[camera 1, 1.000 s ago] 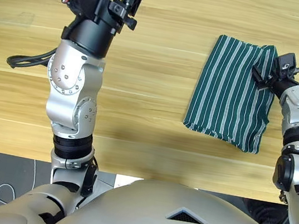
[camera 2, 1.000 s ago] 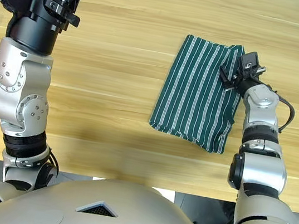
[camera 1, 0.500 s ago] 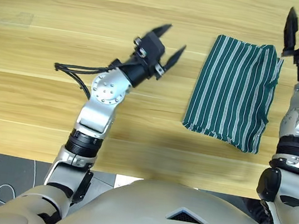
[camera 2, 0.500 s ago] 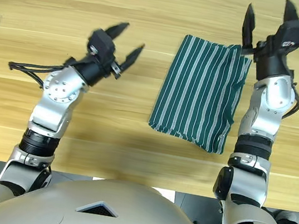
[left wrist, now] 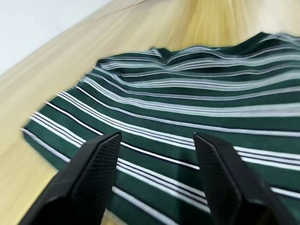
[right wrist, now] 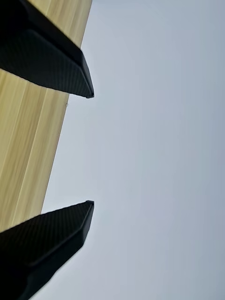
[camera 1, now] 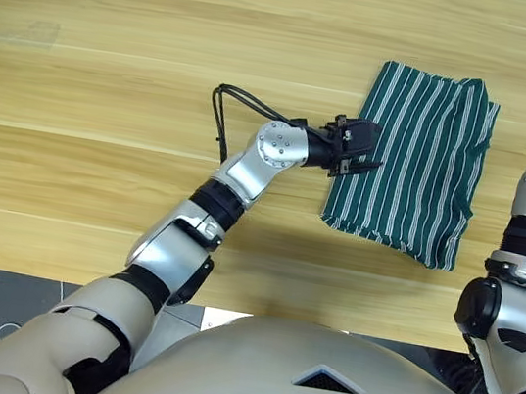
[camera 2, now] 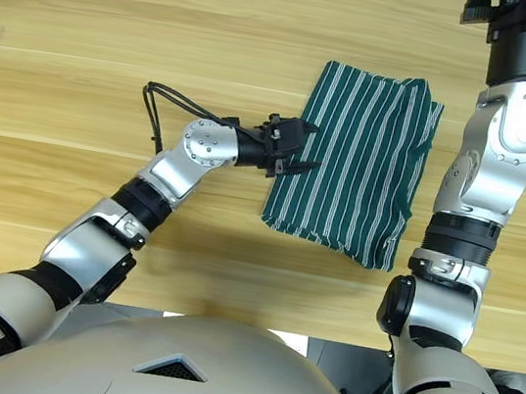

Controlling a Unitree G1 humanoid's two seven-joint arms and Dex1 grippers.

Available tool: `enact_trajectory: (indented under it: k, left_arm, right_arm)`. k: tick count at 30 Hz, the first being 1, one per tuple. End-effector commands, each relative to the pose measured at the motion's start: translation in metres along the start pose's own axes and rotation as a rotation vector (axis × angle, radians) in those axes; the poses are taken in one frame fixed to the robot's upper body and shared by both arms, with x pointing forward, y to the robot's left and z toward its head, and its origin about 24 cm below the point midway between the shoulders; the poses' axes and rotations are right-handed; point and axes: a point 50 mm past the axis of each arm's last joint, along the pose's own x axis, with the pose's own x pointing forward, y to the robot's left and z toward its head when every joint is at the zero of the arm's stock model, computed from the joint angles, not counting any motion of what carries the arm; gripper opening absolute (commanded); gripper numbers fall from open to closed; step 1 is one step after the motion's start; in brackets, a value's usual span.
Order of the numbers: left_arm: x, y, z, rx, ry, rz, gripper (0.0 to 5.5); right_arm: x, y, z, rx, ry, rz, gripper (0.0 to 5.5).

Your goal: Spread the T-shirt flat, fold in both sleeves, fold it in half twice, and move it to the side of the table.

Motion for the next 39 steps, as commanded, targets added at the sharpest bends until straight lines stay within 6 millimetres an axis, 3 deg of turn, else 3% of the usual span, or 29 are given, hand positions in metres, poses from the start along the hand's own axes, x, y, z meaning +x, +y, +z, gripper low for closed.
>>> enact_trajectory:
  k: [1,4,6,9,12,15,17,24,30,35,39]
  left_arm:
    - [0.016,0.001,-0.002,0.049,0.066,0.004,2.85]
    - [0.012,-0.002,-0.017,0.09,0.127,0.001,2.85]
    - [-0.004,-0.003,-0.037,0.18,0.199,-0.03,2.85]
    - [-0.045,-0.001,-0.066,0.238,0.259,-0.059,2.85]
    - [-0.088,-0.004,-0.077,0.243,0.251,-0.064,2.85]
    - [-0.119,-0.01,-0.071,0.267,0.243,-0.052,2.85]
    - [-0.13,-0.014,-0.067,0.273,0.247,-0.046,2.85]
    - [-0.136,-0.029,-0.06,0.239,0.227,-0.001,2.85]
    - [-0.148,0.004,-0.027,0.162,-0.003,0.352,2.85]
    - [-0.203,0.014,0.008,0.161,-0.123,0.505,2.85]
    - [-0.266,-0.016,0.014,0.204,0.093,0.351,2.85]
  right_arm:
    - [0.001,0.004,0.0,-0.005,0.009,0.02,4.06]
    - [-0.002,0.005,0.001,-0.004,0.007,0.022,4.06]
    - [-0.004,-0.002,0.005,-0.029,-0.009,0.0,4.06]
    - [-0.007,-0.011,0.011,-0.041,-0.027,-0.048,4.06]
    - [-0.009,-0.009,0.014,-0.036,-0.039,-0.064,4.06]
    - [-0.009,-0.01,0.015,-0.037,-0.049,-0.095,4.06]
    - [-0.009,-0.012,0.017,-0.043,-0.059,-0.121,4.06]
    - [-0.011,-0.008,0.014,-0.037,-0.046,-0.108,4.06]
    - [-0.036,0.021,-0.009,0.009,0.04,0.173,4.06]
    - [-0.075,0.01,-0.012,-0.046,0.092,0.379,4.06]
    - [-0.117,0.008,0.0,-0.195,0.172,0.655,4.06]
